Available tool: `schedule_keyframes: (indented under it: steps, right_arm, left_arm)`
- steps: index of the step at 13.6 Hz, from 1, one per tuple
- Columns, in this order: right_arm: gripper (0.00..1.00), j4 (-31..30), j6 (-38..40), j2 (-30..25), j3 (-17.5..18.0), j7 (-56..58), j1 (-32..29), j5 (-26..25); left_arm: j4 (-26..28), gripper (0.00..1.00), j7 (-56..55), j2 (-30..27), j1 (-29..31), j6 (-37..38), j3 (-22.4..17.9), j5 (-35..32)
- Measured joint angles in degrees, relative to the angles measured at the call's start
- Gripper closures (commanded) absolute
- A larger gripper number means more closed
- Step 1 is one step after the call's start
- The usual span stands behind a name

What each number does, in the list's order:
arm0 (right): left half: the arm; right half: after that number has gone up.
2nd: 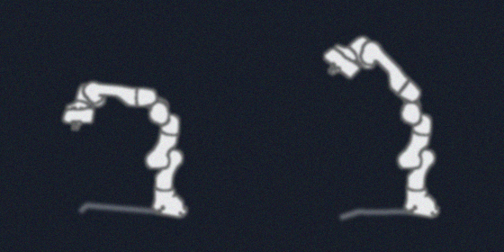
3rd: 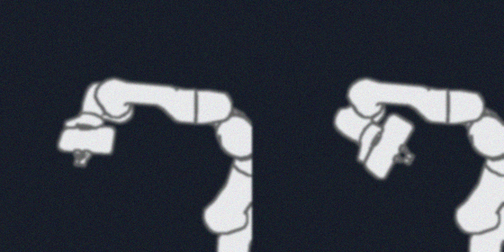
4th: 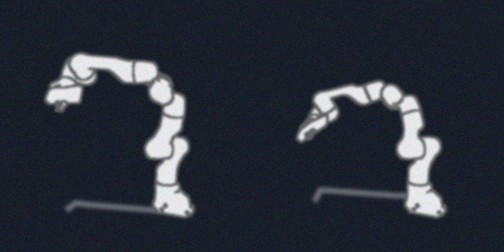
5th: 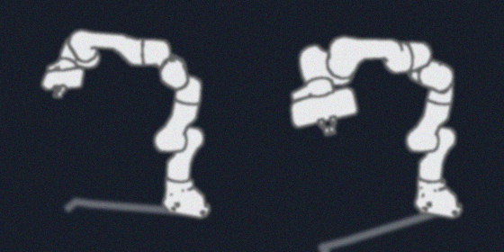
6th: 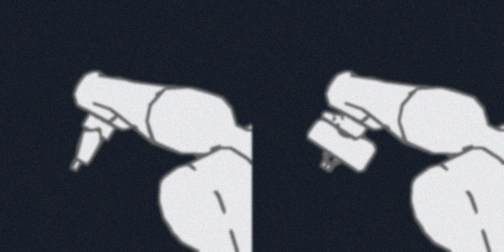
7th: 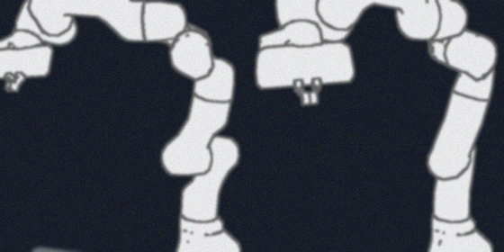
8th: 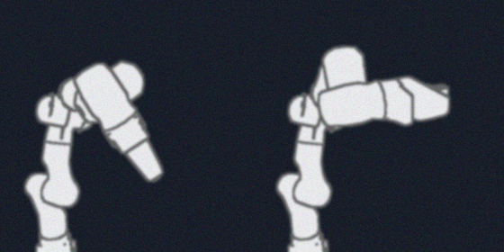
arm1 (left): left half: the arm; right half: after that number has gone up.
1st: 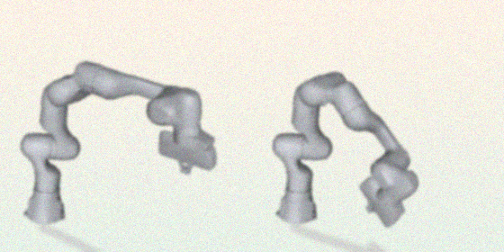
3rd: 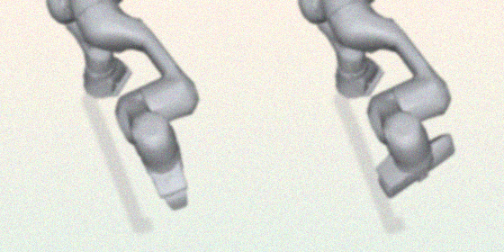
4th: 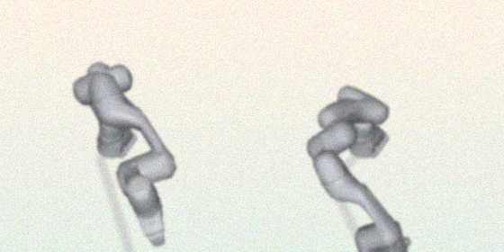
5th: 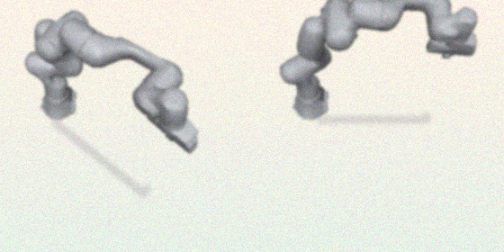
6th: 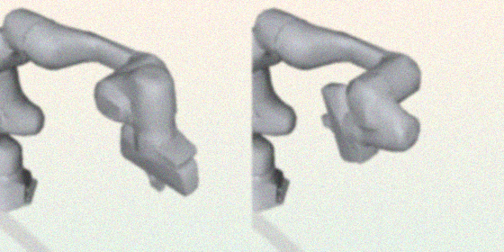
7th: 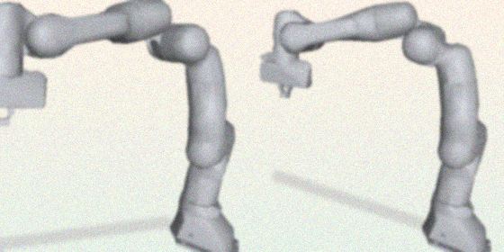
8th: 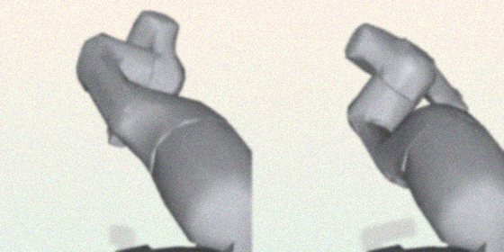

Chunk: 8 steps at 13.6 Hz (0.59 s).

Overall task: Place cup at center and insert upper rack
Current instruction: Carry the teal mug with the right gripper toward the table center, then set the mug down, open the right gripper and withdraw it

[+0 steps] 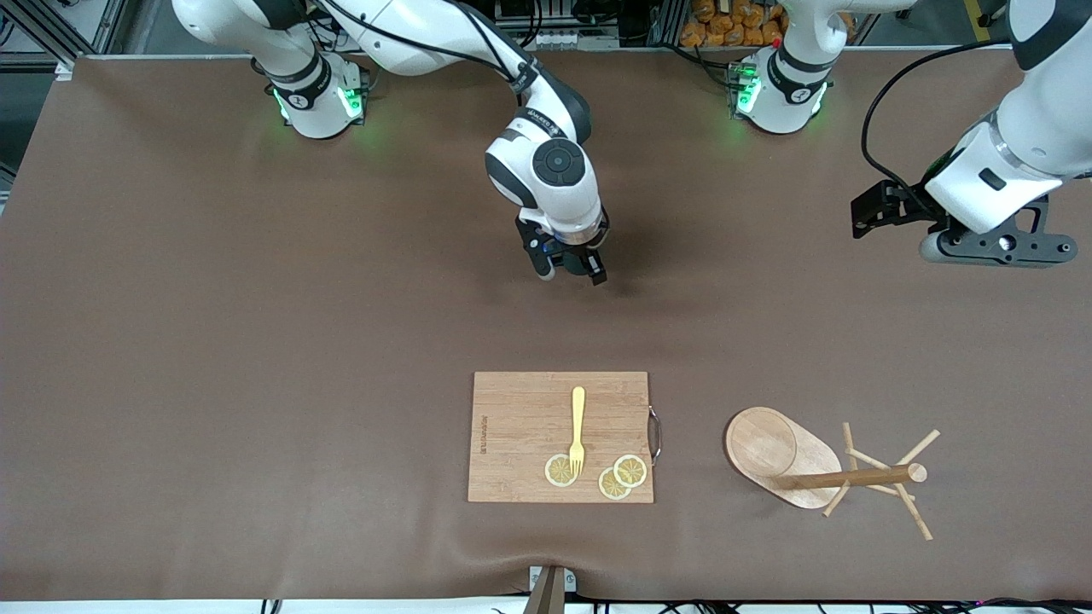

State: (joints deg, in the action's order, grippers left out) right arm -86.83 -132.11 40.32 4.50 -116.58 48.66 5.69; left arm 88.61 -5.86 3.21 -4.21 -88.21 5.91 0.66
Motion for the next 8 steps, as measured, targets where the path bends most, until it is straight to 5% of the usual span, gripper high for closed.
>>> schedule_keyframes:
  steps: [4,8]
  right_arm:
    - [0.04,3.70,4.89,0.00,-0.21,-0.04,-0.80,0.02]
    - [0.01,6.14,9.71,-0.11,-0.24,-0.06,-2.72,0.03]
  left_arm:
    - [0.08,0.00,0.00,0.04,-0.14,0.00,0.05,0.00]
    - [0.19,0.00,-0.03,0.15,-0.15,-0.39,0.18,0.00]
